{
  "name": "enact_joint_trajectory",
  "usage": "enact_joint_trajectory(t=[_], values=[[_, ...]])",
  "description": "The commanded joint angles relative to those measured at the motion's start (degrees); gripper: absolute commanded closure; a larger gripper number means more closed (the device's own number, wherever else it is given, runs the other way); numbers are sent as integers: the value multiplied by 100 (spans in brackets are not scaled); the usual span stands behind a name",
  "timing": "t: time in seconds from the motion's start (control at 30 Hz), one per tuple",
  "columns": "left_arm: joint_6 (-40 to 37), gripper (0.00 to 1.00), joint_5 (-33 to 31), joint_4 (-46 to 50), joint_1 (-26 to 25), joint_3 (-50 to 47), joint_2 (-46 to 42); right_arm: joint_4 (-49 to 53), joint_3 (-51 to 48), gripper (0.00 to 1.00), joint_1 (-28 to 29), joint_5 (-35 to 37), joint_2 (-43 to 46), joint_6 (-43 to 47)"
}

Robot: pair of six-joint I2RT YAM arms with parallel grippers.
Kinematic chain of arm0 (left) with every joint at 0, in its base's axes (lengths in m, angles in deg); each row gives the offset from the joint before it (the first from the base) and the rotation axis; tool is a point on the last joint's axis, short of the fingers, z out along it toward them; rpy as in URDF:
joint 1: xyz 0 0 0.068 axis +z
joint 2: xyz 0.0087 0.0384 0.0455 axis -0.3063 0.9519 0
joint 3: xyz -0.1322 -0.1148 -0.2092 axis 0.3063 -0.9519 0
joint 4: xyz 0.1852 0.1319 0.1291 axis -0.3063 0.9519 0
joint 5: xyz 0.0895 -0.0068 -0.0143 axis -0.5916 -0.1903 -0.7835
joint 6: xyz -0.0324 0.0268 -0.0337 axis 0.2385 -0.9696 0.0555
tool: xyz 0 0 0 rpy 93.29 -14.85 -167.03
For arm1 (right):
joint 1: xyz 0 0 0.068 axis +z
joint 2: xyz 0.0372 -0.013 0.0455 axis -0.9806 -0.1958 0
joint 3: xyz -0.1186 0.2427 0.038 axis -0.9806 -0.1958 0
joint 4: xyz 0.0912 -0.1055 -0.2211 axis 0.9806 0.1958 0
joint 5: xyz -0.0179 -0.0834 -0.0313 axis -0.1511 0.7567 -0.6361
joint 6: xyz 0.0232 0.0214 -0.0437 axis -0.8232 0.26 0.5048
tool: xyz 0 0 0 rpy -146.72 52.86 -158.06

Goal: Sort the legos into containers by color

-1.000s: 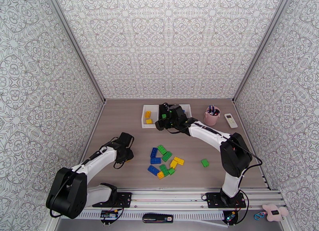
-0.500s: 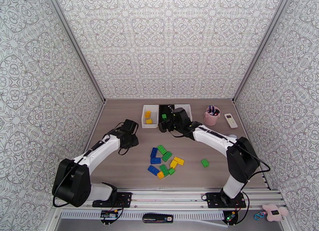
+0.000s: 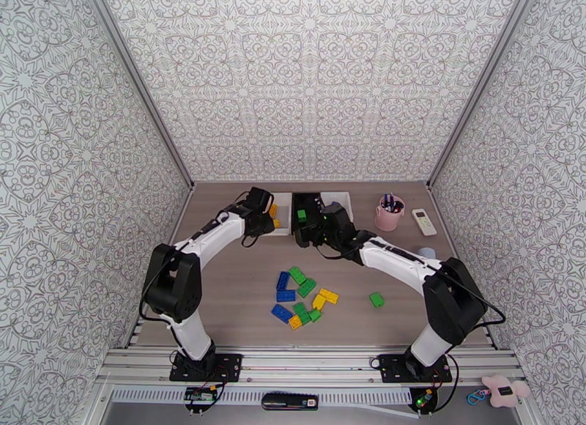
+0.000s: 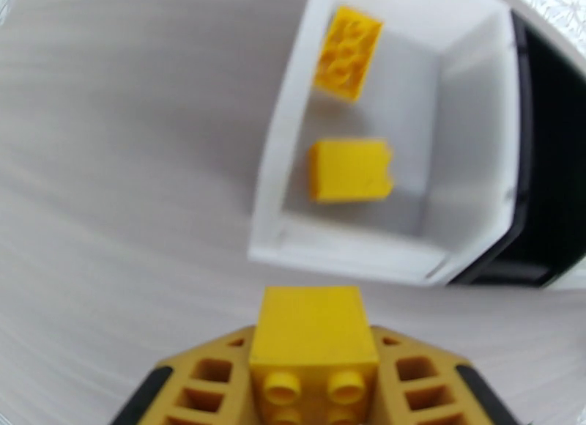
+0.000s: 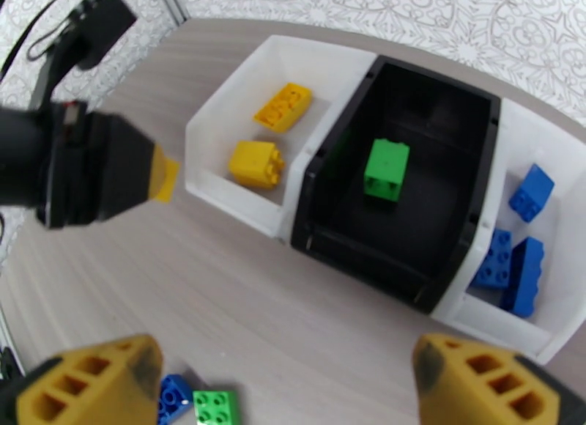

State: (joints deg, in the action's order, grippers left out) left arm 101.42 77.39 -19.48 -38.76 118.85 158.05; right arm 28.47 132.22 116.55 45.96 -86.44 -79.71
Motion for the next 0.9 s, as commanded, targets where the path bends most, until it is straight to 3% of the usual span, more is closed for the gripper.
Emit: enact_joint_trajectory(t=[0.0,0.4,0.6,0.87], values=[[-57,69,23,-94,-25,595,360,-196,-79,6,39,82,182,-78],[-398,66,160,375,107,2337,1676,-108,-170,6,39,123,260,-107],[-501,47,177,452,124,2660,1822,-80,-214,6,39,196,296,-142],[-671,21,132,372,168,2145,1278,434,33,7,121,306,113,2]])
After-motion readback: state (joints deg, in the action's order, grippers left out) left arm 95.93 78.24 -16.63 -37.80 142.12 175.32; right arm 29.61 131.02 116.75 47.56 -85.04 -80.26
